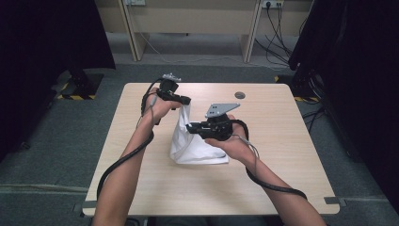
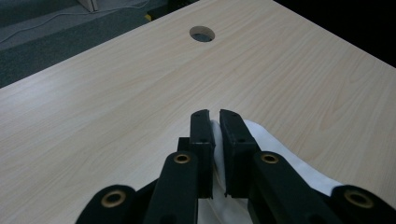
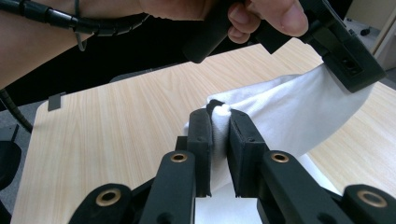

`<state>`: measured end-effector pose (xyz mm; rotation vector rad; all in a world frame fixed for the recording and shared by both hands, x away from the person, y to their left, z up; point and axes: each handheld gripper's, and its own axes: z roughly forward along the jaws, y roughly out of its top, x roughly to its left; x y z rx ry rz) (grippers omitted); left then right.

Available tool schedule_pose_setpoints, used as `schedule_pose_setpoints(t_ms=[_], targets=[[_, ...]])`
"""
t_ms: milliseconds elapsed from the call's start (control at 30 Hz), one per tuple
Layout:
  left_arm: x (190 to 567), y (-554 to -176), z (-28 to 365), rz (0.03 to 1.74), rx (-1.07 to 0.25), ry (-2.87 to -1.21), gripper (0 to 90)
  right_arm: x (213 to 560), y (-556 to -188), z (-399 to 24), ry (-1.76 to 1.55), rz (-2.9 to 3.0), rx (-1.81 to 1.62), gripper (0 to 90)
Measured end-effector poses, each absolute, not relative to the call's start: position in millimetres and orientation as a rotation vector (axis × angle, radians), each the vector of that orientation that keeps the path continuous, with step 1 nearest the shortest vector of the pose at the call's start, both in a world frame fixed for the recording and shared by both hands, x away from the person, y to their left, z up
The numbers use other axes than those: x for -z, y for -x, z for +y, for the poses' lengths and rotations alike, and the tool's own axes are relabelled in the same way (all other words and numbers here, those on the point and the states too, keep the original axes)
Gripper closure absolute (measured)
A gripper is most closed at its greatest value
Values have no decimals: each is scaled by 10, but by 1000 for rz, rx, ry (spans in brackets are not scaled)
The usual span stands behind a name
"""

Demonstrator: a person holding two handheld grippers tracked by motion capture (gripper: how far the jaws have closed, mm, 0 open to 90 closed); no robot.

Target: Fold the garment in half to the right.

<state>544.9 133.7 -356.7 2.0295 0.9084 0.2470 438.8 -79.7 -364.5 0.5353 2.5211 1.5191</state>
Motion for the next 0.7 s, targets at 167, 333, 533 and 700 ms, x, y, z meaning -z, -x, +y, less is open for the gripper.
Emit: schedule_pose_setpoints(t_ms=[167, 333, 533, 700], targets=[[3589, -5451, 1310, 904, -243, -2029, 837, 3667, -4382, -833, -545, 2523, -1509, 805], [3595, -5445, 1304, 902, -244, -2029, 836, 3683, -4380, -857, -551, 2526, -1501, 805], [3608, -5436, 1311, 906, -245, -2031, 836, 3701, -4380, -857, -553, 2530, -1495, 805], [3614, -5431, 1307, 909, -244, -2032, 836, 3710, -4370, -857, -553, 2535, -1492, 805]])
